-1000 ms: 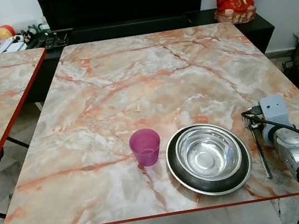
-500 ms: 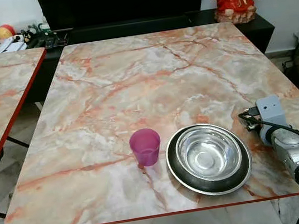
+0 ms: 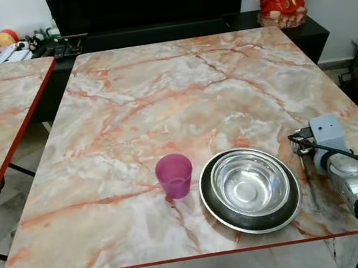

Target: Setting the table

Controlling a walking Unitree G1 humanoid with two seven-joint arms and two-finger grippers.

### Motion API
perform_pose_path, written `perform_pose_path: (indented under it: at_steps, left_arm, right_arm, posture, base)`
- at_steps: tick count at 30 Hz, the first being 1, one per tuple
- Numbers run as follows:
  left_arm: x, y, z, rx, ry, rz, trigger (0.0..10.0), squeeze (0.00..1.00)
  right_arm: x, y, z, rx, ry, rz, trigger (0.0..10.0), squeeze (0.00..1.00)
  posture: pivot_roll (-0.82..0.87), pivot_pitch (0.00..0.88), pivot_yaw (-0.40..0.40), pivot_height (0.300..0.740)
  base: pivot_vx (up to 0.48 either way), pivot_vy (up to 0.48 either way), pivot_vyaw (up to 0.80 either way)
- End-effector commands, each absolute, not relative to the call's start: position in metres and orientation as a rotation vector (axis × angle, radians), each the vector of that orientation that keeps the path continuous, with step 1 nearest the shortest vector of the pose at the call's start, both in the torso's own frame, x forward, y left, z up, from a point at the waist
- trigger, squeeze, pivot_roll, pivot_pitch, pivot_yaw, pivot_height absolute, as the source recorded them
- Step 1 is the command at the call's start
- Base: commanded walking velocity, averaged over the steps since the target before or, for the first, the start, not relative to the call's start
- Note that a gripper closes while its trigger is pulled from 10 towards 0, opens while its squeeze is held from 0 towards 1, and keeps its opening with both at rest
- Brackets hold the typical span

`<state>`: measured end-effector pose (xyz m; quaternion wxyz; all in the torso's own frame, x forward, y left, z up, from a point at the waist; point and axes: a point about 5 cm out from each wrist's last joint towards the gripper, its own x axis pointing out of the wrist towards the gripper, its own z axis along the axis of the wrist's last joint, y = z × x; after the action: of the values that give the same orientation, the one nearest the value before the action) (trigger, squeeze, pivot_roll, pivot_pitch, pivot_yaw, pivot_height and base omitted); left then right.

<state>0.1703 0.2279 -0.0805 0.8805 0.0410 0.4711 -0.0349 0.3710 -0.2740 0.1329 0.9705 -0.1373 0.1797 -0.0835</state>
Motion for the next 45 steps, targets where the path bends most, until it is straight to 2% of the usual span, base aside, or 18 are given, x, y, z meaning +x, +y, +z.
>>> perform_pose_path:
  at_steps: [1, 17, 45]
  left_arm:
    - [0.163, 0.227, -0.084, 0.095, 1.012, -0.087, 10.0, 0.00]
    - [0.163, 0.227, -0.084, 0.094, 1.011, -0.084, 10.0, 0.00]
    - [0.164, 0.226, -0.084, 0.095, 1.009, -0.087, 10.0, 0.00]
  right_arm:
    - [0.365, -0.280, 0.126, -0.269, 0.397, -0.188, 10.0, 0.00]
    - [0.373, -0.263, 0.131, -0.256, 0.339, -0.120, 10.0, 0.00]
    - [0.372, -0.264, 0.129, -0.260, 0.341, -0.122, 10.0, 0.00]
  posture:
    - [0.05, 0.158, 0.005, 0.740]
    - [0.06, 0.157, 0.003, 0.740]
    - [0.05, 0.158, 0.003, 0.740]
  base:
    - [0.000, 0.000, 0.00]
    - [0.000, 0.000, 0.00]
    - [0.000, 0.000, 0.00]
